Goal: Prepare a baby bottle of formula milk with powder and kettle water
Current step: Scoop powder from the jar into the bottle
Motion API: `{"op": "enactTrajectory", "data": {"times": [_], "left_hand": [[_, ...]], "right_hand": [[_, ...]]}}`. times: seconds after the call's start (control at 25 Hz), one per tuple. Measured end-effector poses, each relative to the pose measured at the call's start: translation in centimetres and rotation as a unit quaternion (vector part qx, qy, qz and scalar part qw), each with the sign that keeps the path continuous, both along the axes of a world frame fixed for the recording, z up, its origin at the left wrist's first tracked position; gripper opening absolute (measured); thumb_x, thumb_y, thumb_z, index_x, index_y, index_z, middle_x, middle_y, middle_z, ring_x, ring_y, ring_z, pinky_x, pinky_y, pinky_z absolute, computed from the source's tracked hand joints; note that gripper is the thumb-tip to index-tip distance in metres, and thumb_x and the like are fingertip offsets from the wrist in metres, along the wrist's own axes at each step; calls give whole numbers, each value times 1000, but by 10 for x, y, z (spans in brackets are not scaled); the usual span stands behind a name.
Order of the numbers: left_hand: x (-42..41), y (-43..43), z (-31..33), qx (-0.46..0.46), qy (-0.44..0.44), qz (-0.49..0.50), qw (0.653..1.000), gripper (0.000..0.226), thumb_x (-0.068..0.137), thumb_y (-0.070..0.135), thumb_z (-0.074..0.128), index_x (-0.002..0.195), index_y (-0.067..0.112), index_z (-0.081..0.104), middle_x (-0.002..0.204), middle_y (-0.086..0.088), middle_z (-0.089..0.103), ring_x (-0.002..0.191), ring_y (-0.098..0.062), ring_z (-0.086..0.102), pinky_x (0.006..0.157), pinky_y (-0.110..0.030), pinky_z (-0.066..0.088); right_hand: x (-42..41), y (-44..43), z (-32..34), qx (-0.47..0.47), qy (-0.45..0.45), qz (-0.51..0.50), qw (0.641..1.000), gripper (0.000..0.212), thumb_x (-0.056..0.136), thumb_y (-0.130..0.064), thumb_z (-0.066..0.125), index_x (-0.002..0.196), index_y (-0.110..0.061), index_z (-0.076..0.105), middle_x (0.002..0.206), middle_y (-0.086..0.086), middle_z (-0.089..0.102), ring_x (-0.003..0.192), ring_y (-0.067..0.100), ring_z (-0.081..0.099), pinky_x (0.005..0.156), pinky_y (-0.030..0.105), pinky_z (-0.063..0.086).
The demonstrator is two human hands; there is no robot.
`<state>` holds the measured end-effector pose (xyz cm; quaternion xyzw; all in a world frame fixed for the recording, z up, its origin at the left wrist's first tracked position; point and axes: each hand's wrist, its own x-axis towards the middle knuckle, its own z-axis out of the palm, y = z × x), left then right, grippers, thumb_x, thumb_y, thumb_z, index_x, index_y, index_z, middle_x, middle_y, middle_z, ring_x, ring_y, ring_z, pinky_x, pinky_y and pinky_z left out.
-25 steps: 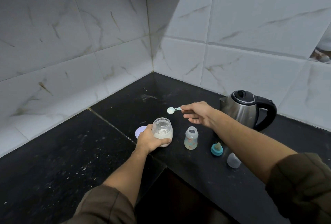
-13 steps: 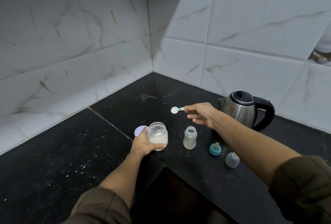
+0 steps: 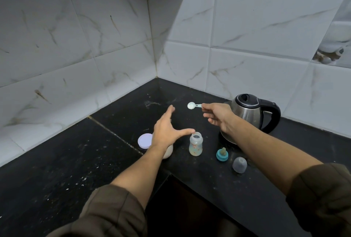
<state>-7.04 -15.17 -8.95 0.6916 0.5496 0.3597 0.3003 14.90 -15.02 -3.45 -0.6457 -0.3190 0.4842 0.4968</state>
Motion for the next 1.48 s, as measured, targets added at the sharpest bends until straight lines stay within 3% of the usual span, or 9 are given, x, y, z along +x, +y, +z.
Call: {"op": "enactTrajectory", "data": {"times": [0.16, 0.4, 0.48, 0.6, 0.68, 0.92, 1.16, 1.32, 1.48], "left_hand": [[24, -5, -19, -107, 43, -63, 991, 146, 44, 67, 94, 163, 17, 25, 162, 0, 42, 149, -20, 41, 120, -39, 39], [51, -10, -44, -164, 104, -67, 979, 129, 59, 49, 97, 163, 18, 26, 160, -2, 45, 147, -23, 42, 119, -37, 38], [57, -11, -50, -171, 104, -47, 979, 117, 64, 45, 95, 160, 17, 33, 154, -2, 52, 143, -24, 47, 117, -37, 40], [61, -13, -57, -163, 101, -21, 981, 80, 71, 37, 92, 141, 21, 58, 131, -1, 69, 127, -24, 61, 108, -39, 48], [62, -14, -56, -161, 94, -13, 982, 64, 71, 38, 92, 129, 24, 67, 117, 1, 75, 115, -21, 67, 102, -39, 52], [66, -9, -35, -135, 80, -21, 987, 58, 67, 47, 88, 122, 35, 72, 105, 7, 77, 105, -17, 70, 98, -39, 55], [66, -4, -19, -104, 62, -17, 992, 54, 63, 55, 81, 114, 38, 74, 90, 14, 75, 94, -12, 71, 90, -38, 57], [65, -2, -13, -98, 56, -43, 993, 59, 69, 49, 85, 125, 36, 71, 102, 11, 76, 98, -11, 70, 93, -40, 57], [65, 3, -11, -76, 61, -47, 994, 61, 70, 45, 87, 128, 35, 70, 102, 11, 76, 97, -11, 70, 92, -38, 57]], "right_hand": [[17, -13, -6, -14, -5, -29, 999, 13, 94, -26, 80, 90, -13, 78, 85, -2, 76, 64, 6, 65, 42, 17, 49], [30, -35, -28, -45, -15, -34, 998, 13, 93, -25, 79, 94, -13, 79, 85, -1, 75, 59, 6, 63, 44, 18, 48], [31, -40, -34, -52, -19, -31, 998, 12, 93, -26, 79, 95, -14, 79, 85, -1, 75, 60, 6, 63, 46, 19, 49], [34, -46, -40, -56, -24, -27, 998, 10, 93, -26, 79, 96, -16, 79, 85, -1, 74, 62, 8, 63, 47, 19, 48], [37, -47, -41, -53, -27, -24, 998, 9, 93, -25, 79, 96, -16, 80, 84, 0, 74, 61, 8, 62, 47, 19, 48], [39, -42, -39, -12, -41, -4, 999, 8, 94, -20, 80, 90, -13, 80, 77, 2, 69, 59, 9, 60, 44, 19, 46], [42, -37, -34, 43, -149, 26, 988, 10, 93, -22, 82, 85, -16, 83, 59, -1, 63, 50, 9, 51, 49, 23, 45], [43, -38, -30, 110, -317, 74, 939, 6, 92, -29, 82, 93, -25, 86, 65, -18, 68, 65, 3, 58, 67, 23, 45], [44, -44, -25, 176, -472, 135, 853, 9, 94, -31, 79, 99, -27, 85, 94, -12, 69, 86, 11, 66, 79, 36, 54]]}}
